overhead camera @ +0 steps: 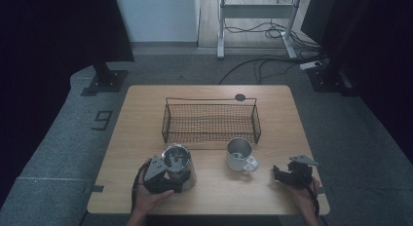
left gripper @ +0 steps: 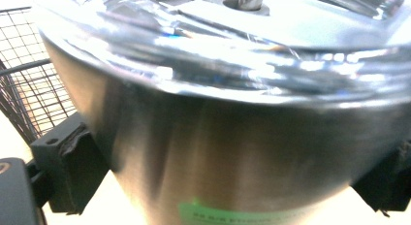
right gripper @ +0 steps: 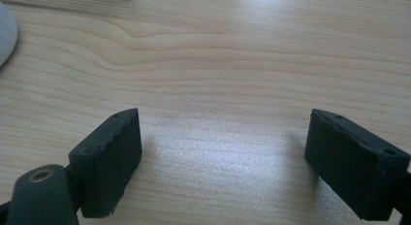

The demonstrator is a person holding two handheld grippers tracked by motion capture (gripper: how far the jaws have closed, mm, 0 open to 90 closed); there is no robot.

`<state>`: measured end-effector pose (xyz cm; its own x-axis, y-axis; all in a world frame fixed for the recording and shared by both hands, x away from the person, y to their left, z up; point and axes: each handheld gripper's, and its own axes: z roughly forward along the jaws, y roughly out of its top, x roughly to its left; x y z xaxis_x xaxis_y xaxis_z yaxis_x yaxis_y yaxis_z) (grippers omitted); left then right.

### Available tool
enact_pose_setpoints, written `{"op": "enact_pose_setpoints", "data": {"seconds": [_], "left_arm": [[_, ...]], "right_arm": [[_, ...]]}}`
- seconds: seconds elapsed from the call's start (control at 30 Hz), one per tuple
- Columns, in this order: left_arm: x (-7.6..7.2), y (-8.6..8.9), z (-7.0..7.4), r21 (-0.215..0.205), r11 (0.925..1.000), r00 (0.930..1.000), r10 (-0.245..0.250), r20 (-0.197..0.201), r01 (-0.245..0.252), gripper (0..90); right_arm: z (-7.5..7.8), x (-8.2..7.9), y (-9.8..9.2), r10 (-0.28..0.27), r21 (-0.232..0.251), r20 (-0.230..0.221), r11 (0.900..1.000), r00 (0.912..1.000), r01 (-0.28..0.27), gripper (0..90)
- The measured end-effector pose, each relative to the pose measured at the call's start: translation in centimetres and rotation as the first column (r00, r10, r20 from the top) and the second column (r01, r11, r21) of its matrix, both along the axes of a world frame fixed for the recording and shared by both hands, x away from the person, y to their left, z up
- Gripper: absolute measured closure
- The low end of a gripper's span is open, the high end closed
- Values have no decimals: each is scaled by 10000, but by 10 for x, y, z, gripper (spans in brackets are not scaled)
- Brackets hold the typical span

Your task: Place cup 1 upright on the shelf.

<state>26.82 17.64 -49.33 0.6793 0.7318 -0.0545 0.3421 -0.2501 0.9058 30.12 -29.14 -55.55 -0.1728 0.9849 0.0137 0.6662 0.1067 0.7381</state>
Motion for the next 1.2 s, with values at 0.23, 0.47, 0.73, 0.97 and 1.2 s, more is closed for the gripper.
{"op": "enact_pose_setpoints", "data": {"seconds": [0.23,0.47,0.73,0.97,1.2], "left_arm": [[0,3,1,-82,9999,10000,76,28,-76,42],[-1,8,5,-328,9995,9999,46,153,-41,42],[-3,13,9,-465,9989,9997,92,247,-80,42],[-6,15,12,-654,9977,9994,173,304,-153,43],[-7,14,12,-615,9979,9993,231,310,-212,42]], "right_arm": [[0,0,0,-2,0,4,10000,10000,2,128],[0,0,-1,-29,34,4,10000,10000,29,129],[0,0,-1,-57,35,3,10000,10000,57,129],[0,1,-1,-114,12,0,9999,9999,114,129],[0,1,-1,-115,11,-1,9999,9999,115,130]]}}
